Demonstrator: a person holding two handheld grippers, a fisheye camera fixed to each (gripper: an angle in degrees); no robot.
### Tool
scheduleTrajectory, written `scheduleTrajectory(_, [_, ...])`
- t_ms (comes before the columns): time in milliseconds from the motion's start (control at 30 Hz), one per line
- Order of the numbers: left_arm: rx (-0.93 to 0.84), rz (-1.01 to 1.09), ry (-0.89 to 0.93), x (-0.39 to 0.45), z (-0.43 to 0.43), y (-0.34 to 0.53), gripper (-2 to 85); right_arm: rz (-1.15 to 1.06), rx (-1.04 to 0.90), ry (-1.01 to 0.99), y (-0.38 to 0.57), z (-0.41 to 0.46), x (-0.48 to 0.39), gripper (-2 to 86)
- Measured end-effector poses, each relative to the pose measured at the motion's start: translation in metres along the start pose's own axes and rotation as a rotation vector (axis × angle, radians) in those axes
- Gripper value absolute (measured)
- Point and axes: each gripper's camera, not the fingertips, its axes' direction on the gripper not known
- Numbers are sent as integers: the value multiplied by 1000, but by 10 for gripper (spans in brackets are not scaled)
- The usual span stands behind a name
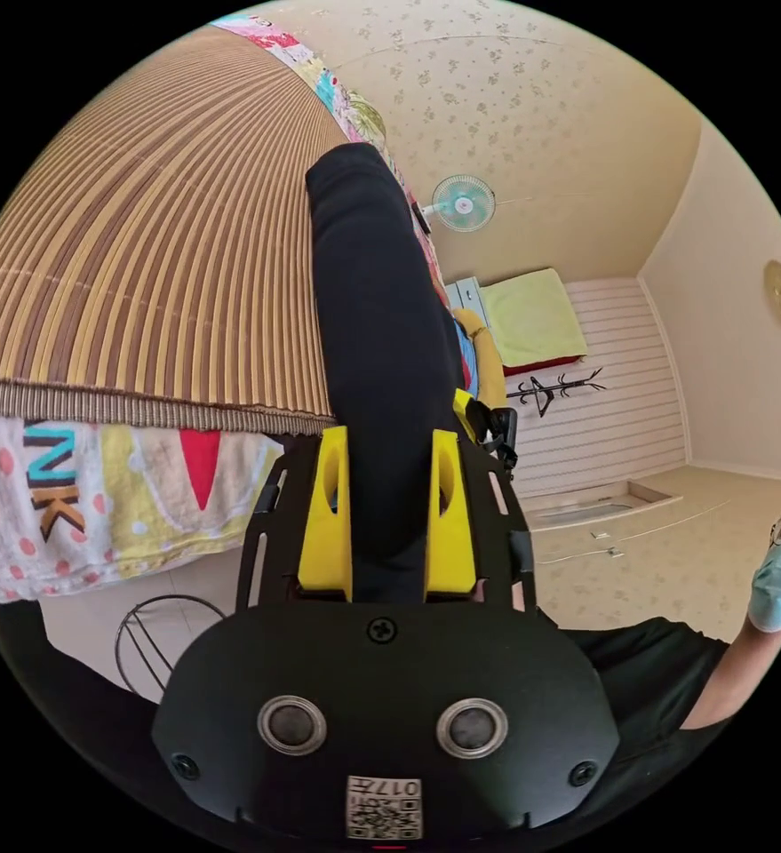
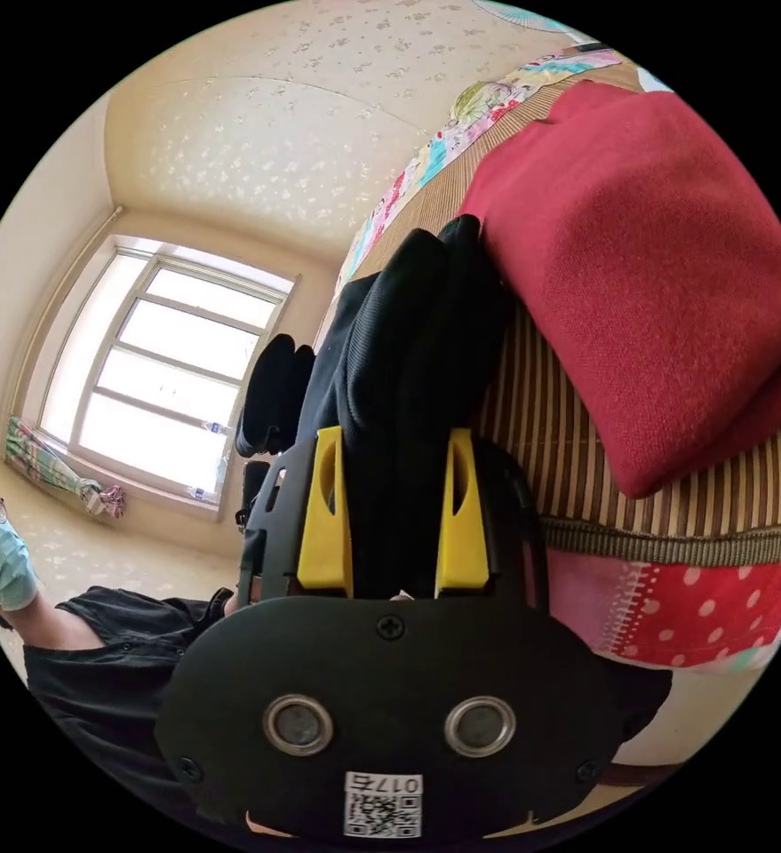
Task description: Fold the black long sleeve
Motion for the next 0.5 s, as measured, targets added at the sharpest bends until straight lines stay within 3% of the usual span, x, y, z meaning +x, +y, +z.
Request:
scheduleTrajectory(267, [132, 137, -26, 75, -90, -12, 82, -223, 58, -67, -26, 3, -111, 120])
scheduleTrajectory(500, [379, 330, -198, 181, -318, -46, 83, -532, 119, -95, -81, 88, -304, 119])
